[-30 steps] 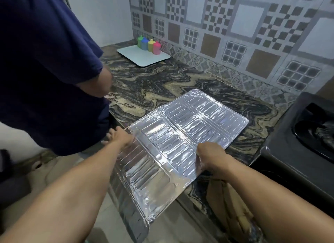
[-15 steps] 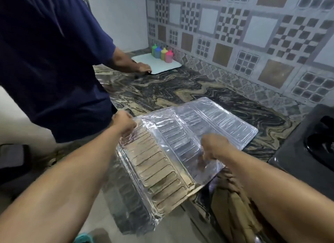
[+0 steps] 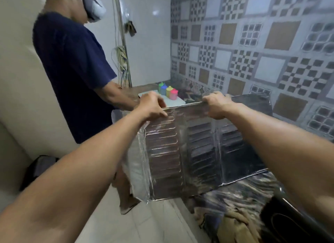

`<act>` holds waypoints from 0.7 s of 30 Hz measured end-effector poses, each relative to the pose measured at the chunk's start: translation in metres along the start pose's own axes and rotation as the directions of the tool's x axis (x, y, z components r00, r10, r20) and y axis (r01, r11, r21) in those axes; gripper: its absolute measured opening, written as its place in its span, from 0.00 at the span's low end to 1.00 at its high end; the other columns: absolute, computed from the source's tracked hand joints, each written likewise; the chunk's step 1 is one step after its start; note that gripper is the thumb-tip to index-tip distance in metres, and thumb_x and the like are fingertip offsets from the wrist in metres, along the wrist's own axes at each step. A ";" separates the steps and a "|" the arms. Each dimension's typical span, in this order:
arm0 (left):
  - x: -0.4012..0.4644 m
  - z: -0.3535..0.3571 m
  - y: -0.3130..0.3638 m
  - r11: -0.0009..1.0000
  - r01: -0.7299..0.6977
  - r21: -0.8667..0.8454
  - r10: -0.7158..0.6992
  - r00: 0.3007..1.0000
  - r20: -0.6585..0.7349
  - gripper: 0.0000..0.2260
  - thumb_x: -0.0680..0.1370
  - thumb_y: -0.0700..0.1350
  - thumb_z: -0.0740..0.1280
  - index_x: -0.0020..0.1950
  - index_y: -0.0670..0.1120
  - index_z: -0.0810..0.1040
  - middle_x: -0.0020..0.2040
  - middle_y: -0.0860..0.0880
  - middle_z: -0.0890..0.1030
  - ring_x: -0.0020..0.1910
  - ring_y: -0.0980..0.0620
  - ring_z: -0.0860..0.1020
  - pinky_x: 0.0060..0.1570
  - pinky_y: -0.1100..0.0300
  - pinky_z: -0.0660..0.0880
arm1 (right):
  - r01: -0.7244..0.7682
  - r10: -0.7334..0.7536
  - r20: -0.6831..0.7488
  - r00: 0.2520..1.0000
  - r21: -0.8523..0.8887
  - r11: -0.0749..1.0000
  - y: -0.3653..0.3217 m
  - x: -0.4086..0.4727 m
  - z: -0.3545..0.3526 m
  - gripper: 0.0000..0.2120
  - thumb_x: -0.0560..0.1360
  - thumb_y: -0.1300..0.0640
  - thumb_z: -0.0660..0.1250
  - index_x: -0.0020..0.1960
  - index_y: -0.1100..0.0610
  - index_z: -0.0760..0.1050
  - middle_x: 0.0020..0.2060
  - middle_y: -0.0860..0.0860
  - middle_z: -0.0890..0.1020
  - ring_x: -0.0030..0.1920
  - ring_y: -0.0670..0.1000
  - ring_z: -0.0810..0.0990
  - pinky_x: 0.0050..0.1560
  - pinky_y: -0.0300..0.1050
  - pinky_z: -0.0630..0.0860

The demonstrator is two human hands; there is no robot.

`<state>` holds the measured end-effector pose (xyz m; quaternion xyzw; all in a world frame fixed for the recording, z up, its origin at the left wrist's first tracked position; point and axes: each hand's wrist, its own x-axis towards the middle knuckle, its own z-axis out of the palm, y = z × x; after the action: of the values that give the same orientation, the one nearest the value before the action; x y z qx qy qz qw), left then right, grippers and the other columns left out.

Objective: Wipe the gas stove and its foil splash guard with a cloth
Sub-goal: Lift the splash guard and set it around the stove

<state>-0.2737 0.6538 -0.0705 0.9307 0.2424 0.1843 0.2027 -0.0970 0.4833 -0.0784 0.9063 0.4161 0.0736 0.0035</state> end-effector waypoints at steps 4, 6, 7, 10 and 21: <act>-0.007 -0.025 0.006 0.985 -0.034 0.169 0.017 0.995 0.101 0.11 0.65 0.47 0.80 0.41 0.48 0.81 0.42 0.48 0.82 0.45 0.49 0.79 0.42 0.61 0.72 | -0.033 0.034 -0.033 0.999 0.029 0.999 0.021 -0.010 -0.032 0.09 0.75 0.59 0.63 0.51 0.48 0.77 0.56 0.55 0.80 0.59 0.59 0.75 0.63 0.56 0.65; -0.007 -0.035 0.002 0.968 -0.028 0.250 -0.002 0.993 0.118 0.09 0.64 0.46 0.79 0.36 0.49 0.79 0.40 0.49 0.82 0.43 0.49 0.80 0.41 0.60 0.73 | -0.023 0.026 -0.073 0.997 0.040 0.999 0.034 -0.017 -0.050 0.05 0.74 0.56 0.64 0.45 0.46 0.75 0.54 0.55 0.80 0.56 0.59 0.77 0.55 0.50 0.69; -0.006 -0.038 -0.002 0.961 -0.018 0.276 -0.014 0.993 0.116 0.09 0.65 0.45 0.79 0.34 0.49 0.79 0.39 0.49 0.82 0.43 0.49 0.81 0.41 0.60 0.75 | -0.022 0.025 -0.092 0.995 0.042 0.999 0.041 -0.019 -0.056 0.04 0.74 0.55 0.65 0.43 0.46 0.74 0.53 0.55 0.80 0.54 0.60 0.77 0.52 0.48 0.70; -0.006 -0.043 0.000 0.953 -0.012 0.304 -0.021 0.994 0.105 0.07 0.68 0.46 0.76 0.34 0.47 0.79 0.37 0.47 0.82 0.41 0.47 0.80 0.41 0.59 0.74 | -0.063 0.072 -0.127 0.989 0.074 0.995 0.067 -0.028 -0.075 0.07 0.70 0.55 0.71 0.37 0.47 0.74 0.48 0.55 0.81 0.48 0.59 0.79 0.51 0.50 0.76; 0.019 -0.025 0.080 1.000 0.000 0.012 -0.001 0.995 0.102 0.16 0.74 0.46 0.72 0.28 0.45 0.74 0.29 0.43 0.72 0.34 0.47 0.69 0.30 0.61 0.63 | -0.196 0.221 -0.268 0.938 0.120 0.973 0.151 -0.067 -0.117 0.06 0.74 0.55 0.71 0.38 0.48 0.79 0.43 0.49 0.81 0.42 0.52 0.78 0.40 0.42 0.71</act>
<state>-0.2394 0.6069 -0.0069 0.9401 0.2330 0.1351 0.2091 -0.0422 0.3282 0.0386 0.9250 0.3169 0.1818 -0.1047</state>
